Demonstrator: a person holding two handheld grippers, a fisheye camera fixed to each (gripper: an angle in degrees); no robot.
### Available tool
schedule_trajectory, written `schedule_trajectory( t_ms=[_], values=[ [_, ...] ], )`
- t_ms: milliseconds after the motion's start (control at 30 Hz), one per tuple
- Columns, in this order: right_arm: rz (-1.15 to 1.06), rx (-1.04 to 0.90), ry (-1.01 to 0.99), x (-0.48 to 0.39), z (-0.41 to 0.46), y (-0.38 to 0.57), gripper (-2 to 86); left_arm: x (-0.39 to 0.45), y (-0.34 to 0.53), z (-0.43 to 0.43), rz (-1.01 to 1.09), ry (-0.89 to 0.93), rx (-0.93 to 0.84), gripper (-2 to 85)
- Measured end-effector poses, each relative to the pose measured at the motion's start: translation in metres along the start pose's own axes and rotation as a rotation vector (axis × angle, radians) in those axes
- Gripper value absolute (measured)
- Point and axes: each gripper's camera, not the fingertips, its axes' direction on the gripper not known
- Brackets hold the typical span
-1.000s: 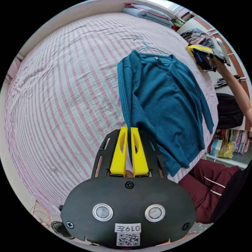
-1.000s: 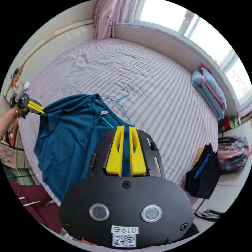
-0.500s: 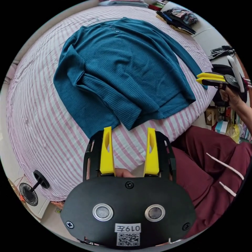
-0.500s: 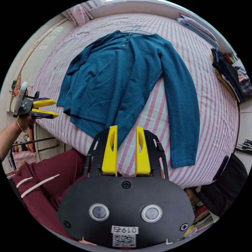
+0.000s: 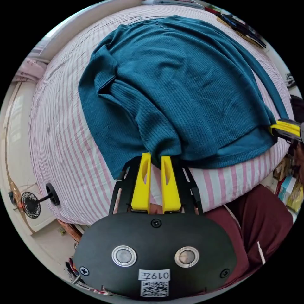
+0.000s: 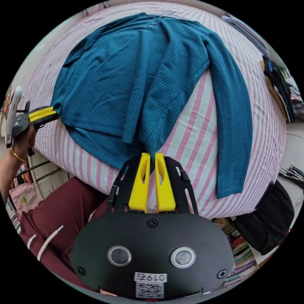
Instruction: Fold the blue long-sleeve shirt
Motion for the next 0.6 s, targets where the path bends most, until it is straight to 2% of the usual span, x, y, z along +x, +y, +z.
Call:
schedule_trajectory(
  t_ms=[133,267,367,433,533,600],
  values=[
    [0.056,0.035,-0.074,0.037,-0.021,0.008,-0.4,-0.044,0.028,0.002,-0.193,0.307,0.014,1.5],
    [0.002,0.019,-0.059,0.057,-0.047,0.029,-0.5,-0.048,0.062,-0.006,-0.104,0.389,0.002,1.1],
    [-0.068,-0.088,-0.017,0.055,-0.038,0.045,-0.1,-0.036,0.086,0.003,-0.043,0.43,-0.093,1.7],
    [-0.051,-0.143,-0.019,0.057,-0.028,0.049,0.8,-0.023,0.097,0.026,-0.012,0.489,-0.237,2.8],
    [0.009,-0.262,-0.087,0.07,-0.01,0.045,4.9,-0.015,0.106,0.044,0.022,0.561,-0.347,5.0],
    [0.012,-0.3,-0.098,0.082,-0.012,0.039,8.9,-0.025,0.109,0.041,0.019,0.592,-0.314,5.5]
  ],
)
